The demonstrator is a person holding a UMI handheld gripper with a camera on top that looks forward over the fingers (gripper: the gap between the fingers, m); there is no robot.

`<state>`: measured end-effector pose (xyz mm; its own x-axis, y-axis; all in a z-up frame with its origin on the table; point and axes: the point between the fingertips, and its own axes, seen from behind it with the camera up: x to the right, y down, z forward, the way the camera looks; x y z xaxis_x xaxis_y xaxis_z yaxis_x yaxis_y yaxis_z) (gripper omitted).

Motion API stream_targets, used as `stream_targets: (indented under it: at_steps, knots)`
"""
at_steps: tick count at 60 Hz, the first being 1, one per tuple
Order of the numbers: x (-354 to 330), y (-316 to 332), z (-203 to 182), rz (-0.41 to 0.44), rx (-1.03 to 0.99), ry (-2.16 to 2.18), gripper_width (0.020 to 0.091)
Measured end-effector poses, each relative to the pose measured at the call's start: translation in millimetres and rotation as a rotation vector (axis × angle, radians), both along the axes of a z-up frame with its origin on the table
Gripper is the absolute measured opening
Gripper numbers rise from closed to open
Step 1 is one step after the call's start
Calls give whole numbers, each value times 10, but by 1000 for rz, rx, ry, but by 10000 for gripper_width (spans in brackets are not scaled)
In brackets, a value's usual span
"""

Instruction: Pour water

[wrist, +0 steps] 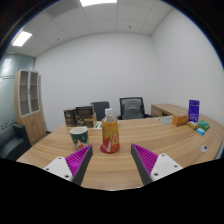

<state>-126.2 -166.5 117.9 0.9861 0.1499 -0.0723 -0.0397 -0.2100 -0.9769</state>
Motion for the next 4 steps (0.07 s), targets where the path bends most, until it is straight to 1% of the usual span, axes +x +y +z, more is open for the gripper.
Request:
stream_targets:
  at_steps: [4]
  knots:
    - [9, -201, 4, 26, 8, 20, 841]
